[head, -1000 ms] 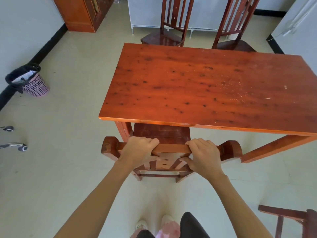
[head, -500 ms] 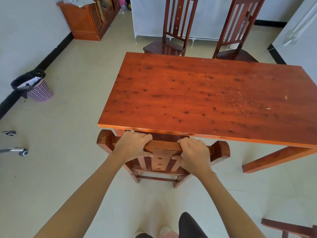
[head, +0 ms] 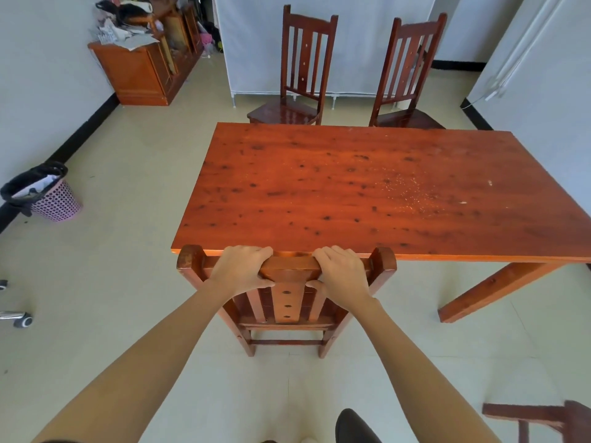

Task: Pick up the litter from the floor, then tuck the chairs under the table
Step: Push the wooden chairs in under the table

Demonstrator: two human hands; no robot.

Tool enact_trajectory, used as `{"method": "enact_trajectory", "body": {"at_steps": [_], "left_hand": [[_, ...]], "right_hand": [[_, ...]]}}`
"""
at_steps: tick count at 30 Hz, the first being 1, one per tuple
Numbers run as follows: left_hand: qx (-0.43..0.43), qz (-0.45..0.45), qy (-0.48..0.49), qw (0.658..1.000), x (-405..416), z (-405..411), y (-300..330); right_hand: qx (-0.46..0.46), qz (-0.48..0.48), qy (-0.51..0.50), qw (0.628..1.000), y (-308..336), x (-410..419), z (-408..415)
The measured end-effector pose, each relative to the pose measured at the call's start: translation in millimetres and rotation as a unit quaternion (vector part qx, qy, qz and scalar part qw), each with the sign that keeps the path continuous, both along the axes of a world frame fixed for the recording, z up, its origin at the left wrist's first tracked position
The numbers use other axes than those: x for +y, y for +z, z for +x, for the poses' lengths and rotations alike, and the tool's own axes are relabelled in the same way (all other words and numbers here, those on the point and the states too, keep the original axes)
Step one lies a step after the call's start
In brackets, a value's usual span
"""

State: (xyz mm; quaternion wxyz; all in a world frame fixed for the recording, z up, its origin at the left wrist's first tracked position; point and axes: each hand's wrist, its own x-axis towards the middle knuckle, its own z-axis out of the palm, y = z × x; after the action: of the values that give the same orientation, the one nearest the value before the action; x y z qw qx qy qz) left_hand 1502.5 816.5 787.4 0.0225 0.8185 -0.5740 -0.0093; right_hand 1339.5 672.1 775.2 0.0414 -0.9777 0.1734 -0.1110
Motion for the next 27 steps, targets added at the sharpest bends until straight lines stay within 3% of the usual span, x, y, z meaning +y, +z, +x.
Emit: {"method": "enact_trajectory", "body": {"at_steps": [4, 8, 12, 17, 22, 27], "left_hand": [[0.032, 0.026, 0.033, 0.999, -2.7, -13.6, 4.5], [0.171, -0.064, 0.014, 0.983, 5.7, -54.1, 23.3], [0.330, -0.110, -0.040, 0.937, 26.5, -103.0, 14.2], [0.487, 0.025, -0.099, 0.867, 68.3, -159.6, -21.8], [0.502, 0.153, -0.178, 0.833, 120.5, -213.8, -59.0], [0.497, 0.224, -0.275, 0.792, 163.6, -256.0, -67.4]], "right_hand": [[-0.031, 0.106, 0.003, 0.994, 12.0, 5.1, -9.1], [-0.133, 0.162, -0.094, 0.973, 18.8, 33.1, -44.9], [-0.147, 0.232, -0.217, 0.937, -5.6, 82.7, -95.1], [-0.182, 0.353, -0.402, 0.825, -40.7, 169.0, -162.0], [-0.218, 0.392, -0.548, 0.707, -68.0, 268.4, -218.5], [-0.254, 0.406, -0.643, 0.598, -83.4, 358.3, -260.7]]}}
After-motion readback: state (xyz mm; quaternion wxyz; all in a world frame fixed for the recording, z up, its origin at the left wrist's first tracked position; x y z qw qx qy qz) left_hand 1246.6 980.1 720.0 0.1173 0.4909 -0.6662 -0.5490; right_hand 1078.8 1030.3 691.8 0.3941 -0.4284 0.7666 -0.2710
